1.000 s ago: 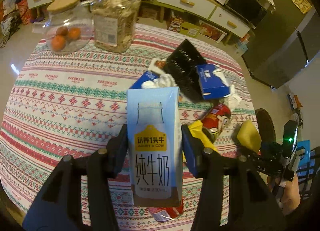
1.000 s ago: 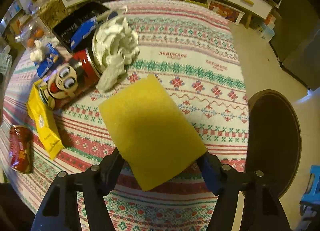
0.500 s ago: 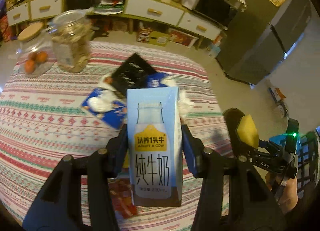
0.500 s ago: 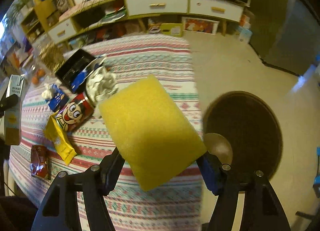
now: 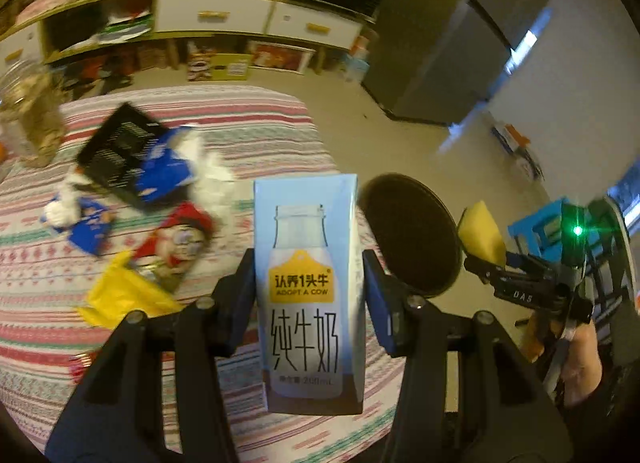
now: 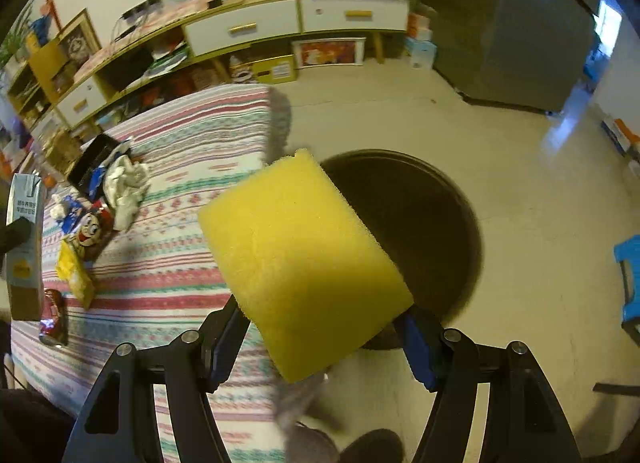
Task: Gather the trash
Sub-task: 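Carry the milk carton with the left tool while the right tool carries the sponge over the bin, then open the left tool over the bin while the right tool drops the sponge in, then move both tools back over the table toward the crumpled tissues, then grasp a white tissue with the left tool while the right tool grasps crumpled tissue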
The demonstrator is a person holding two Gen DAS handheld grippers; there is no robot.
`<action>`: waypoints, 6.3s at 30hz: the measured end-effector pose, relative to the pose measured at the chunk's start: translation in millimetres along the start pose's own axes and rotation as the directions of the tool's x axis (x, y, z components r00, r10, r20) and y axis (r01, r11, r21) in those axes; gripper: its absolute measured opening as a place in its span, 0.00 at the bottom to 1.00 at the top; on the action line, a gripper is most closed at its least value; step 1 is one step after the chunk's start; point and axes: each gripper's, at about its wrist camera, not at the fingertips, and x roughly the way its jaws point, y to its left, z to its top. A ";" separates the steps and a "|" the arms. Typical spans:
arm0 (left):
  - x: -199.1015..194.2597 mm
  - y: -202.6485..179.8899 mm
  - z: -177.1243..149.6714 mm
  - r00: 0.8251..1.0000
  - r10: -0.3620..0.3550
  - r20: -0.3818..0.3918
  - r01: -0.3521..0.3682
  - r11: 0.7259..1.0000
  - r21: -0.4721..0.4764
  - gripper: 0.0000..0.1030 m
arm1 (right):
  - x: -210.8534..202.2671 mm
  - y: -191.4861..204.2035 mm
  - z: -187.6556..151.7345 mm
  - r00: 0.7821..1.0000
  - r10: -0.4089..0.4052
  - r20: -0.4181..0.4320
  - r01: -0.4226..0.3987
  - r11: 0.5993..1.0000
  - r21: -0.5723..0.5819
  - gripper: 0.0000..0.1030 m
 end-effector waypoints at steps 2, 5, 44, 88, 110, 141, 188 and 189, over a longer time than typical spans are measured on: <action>15.8 -23.9 1.6 1.000 -0.008 -0.011 0.008 0.999 0.041 0.51 | 1.9 -18.7 -5.0 1.000 -0.008 -0.009 0.008 1.000 0.028 0.68; 43.3 -54.5 5.7 0.999 -0.027 -0.033 0.029 0.996 0.082 0.51 | 6.0 -41.5 -13.1 0.999 -0.020 -0.028 0.021 0.998 0.057 0.68; 89.6 -130.7 15.2 0.999 0.027 -0.044 -0.016 0.973 0.229 0.87 | 32.1 -94.9 -19.7 0.997 -0.031 -0.072 0.045 0.980 0.193 0.69; -79.8 151.1 -50.0 0.945 0.328 0.006 -0.326 0.942 -0.083 0.98 | 6.8 91.3 14.4 0.999 -0.048 0.012 0.048 0.997 -0.067 0.92; -72.7 212.3 -44.9 0.919 0.392 -0.037 -0.392 0.901 -0.184 0.98 | 22.2 182.5 17.1 0.999 0.037 0.004 -0.036 0.987 -0.159 0.92; 16.7 227.8 19.4 0.932 0.361 -0.035 -0.349 0.869 -0.351 0.68 | 72.3 182.6 42.7 0.999 0.001 -0.048 -0.006 0.994 -0.110 0.92; -36.3 211.9 5.8 0.951 0.307 -0.031 -0.303 0.909 -0.287 0.35 | 141.6 259.9 87.5 0.979 0.198 -0.049 -0.200 0.979 -0.050 0.67; -36.5 212.3 5.5 0.950 0.309 -0.032 -0.305 0.909 -0.285 0.35 | 145.2 259.1 88.1 0.975 0.219 -0.049 -0.220 0.975 -0.035 0.67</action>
